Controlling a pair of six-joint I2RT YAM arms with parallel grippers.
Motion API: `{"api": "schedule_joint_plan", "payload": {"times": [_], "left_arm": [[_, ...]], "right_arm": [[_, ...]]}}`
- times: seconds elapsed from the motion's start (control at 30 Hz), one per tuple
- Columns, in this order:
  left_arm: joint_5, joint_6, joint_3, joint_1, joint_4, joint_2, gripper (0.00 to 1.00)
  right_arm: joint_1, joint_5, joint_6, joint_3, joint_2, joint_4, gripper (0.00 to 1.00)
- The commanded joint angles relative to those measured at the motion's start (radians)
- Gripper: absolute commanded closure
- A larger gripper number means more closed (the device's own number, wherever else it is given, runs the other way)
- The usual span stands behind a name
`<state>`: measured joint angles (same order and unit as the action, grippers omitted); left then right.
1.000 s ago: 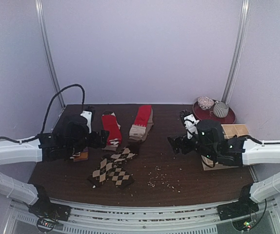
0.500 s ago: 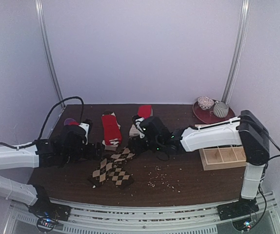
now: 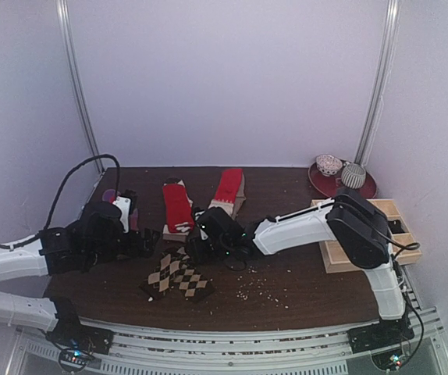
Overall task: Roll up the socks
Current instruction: Move the right arm with a pair of socks to the center of the board, then adjust the sock at the center of the board.
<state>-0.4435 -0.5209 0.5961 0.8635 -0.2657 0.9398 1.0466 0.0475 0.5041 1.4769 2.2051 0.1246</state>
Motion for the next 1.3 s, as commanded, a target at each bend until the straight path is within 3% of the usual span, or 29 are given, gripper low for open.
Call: {"api": "schedule_joint_plan", "payload": {"times": [0.0, 0.17, 0.4, 0.63, 0.87, 1.0, 1.27], "left_arm": [[0.034, 0.021, -0.018, -0.004, -0.012, -0.016, 0.02], [0.055, 0.023, -0.016, -0.004, -0.013, -0.011, 0.02], [0.117, 0.052, 0.006, -0.004, -0.012, 0.029, 0.02], [0.158, 0.071, 0.032, -0.004, -0.013, 0.085, 0.02], [0.144, 0.061, 0.033, -0.004, -0.012, 0.092, 0.02], [0.098, 0.026, 0.039, -0.004, -0.02, 0.101, 0.02], [0.063, -0.024, 0.05, -0.004, -0.032, 0.116, 0.02]], "right_arm": [[-0.01, 0.086, 0.057, 0.037, 0.046, -0.043, 0.33], [-0.028, 0.187, 0.145, -0.039, -0.002, -0.128, 0.32], [-0.07, 0.292, 0.235, -0.289, -0.156, -0.206, 0.3], [-0.176, 0.324, 0.143, -0.403, -0.239, -0.192, 0.28], [-0.166, 0.065, -0.153, -0.43, -0.426, -0.024, 0.29], [-0.116, -0.06, -0.249, -0.394, -0.493, -0.042, 0.28], [0.027, -0.123, -0.259, -0.252, -0.319, -0.135, 0.36]]}}
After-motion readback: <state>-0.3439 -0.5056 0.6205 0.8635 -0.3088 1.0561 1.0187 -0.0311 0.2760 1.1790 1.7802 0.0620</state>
